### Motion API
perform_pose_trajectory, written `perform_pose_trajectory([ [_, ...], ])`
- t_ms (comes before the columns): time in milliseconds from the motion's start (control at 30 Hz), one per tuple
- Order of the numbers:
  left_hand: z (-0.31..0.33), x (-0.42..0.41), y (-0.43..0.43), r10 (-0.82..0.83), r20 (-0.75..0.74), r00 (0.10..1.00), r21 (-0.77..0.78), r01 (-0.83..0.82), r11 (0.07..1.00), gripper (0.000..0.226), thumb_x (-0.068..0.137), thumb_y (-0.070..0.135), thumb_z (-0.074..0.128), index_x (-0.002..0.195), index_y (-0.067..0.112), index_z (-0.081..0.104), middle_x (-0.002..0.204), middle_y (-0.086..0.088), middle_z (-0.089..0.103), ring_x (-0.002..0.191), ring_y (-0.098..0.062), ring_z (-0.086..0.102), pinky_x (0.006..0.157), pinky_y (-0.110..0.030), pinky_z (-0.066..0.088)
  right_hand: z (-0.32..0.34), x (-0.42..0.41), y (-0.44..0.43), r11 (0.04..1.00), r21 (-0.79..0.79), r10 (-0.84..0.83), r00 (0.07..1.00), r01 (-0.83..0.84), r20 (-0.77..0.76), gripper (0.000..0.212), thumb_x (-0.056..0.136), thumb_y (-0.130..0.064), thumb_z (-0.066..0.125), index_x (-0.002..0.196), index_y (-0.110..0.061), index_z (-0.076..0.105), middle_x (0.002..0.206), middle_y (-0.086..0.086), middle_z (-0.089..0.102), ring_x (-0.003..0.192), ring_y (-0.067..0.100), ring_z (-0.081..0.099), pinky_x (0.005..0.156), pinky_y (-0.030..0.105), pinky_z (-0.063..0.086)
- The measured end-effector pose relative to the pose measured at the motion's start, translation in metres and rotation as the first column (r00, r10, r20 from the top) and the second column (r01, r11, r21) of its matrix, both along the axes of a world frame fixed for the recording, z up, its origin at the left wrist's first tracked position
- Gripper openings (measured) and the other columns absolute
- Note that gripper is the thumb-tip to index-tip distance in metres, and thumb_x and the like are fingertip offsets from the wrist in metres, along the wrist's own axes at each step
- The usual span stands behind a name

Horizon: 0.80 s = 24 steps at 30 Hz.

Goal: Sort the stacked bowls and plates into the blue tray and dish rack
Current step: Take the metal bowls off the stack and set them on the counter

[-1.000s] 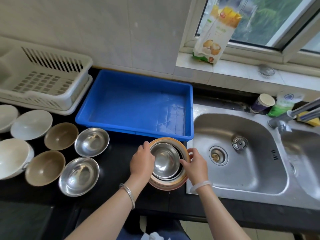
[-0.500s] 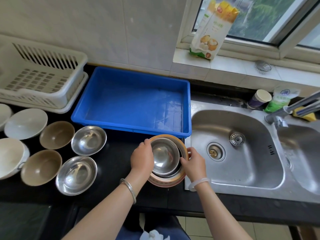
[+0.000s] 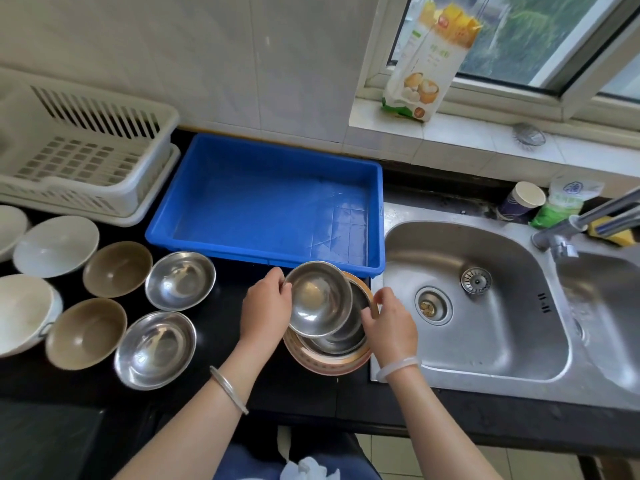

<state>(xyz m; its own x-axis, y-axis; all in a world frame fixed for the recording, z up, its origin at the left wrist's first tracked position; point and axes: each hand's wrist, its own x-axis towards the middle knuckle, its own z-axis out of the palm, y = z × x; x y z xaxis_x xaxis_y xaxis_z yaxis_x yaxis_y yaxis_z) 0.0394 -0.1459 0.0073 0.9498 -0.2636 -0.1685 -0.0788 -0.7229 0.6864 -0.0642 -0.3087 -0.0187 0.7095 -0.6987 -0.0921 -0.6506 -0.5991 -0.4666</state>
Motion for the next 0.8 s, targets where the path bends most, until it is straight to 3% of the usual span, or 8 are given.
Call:
perform_pose_trajectory([
  [100, 0.001, 0.008, 0.015, 0.049, -0.084, 0.995, -0.059, -0.054, 0.997, 0.011, 0.090, 0.022, 0.051, 0.079, 0.022, 0.052, 0.071, 0.006, 0.060, 0.063, -0.012, 0.057, 0.051, -0.026, 0.042, 0.005, 0.003, 0.001, 0.998, -0.060, 0.028, 0.996, -0.024, 0.080, 0.009, 0.083, -0.016, 0.060, 0.087, -0.008, 0.062, 0.087, 0.007, 0.059, 0.064, 0.021, 0.048, 0.057, 0.024, 0.032],
  [233, -0.002, 0.013, 0.037, 0.149, -0.320, 0.936, -0.205, -0.222, 0.953, 0.012, 0.089, 0.014, 0.053, 0.083, 0.024, 0.057, 0.083, -0.001, 0.066, 0.077, -0.019, 0.066, 0.065, -0.036, 0.059, 0.011, 0.010, -0.003, 0.999, -0.040, 0.027, 0.996, -0.024, 0.086, 0.013, 0.085, -0.017, 0.058, 0.087, -0.009, 0.068, 0.081, 0.008, 0.069, 0.070, 0.025, 0.059, 0.060, 0.025, 0.034],
  [333, -0.001, 0.010, 0.055, 0.221, -0.420, 0.880, -0.268, -0.353, 0.896, 0.014, 0.089, 0.010, 0.054, 0.083, 0.023, 0.057, 0.088, -0.005, 0.067, 0.082, -0.019, 0.066, 0.057, -0.029, 0.057, 0.020, 0.016, -0.007, 1.000, 0.003, -0.006, 0.989, 0.005, 0.147, 0.011, 0.083, -0.014, 0.060, 0.082, -0.008, 0.069, 0.078, 0.009, 0.071, 0.073, 0.029, 0.063, 0.061, 0.025, 0.034],
  [533, 0.005, -0.002, 0.090, 0.303, -0.495, 0.814, -0.328, -0.498, 0.803, 0.011, 0.089, 0.010, 0.055, 0.086, 0.020, 0.058, 0.090, -0.005, 0.066, 0.085, -0.017, 0.064, 0.054, -0.023, 0.052, 0.038, 0.044, -0.007, 0.998, 0.039, 0.032, 0.986, -0.039, 0.165, 0.014, 0.087, -0.014, 0.057, 0.088, -0.006, 0.069, 0.082, 0.013, 0.071, 0.078, 0.032, 0.063, 0.064, 0.028, 0.040],
  [800, -0.013, -0.032, 0.129, 0.442, -0.537, 0.719, -0.255, -0.637, 0.727, 0.006, 0.089, 0.008, 0.055, 0.086, 0.009, 0.061, 0.086, -0.005, 0.066, 0.081, -0.018, 0.064, 0.051, -0.021, 0.051, 0.037, 0.110, 0.037, 0.966, 0.107, 0.229, 0.972, -0.234, 0.057, 0.018, 0.087, -0.016, 0.052, 0.094, -0.010, 0.067, 0.092, 0.011, 0.070, 0.091, 0.032, 0.061, 0.068, 0.027, 0.034],
])
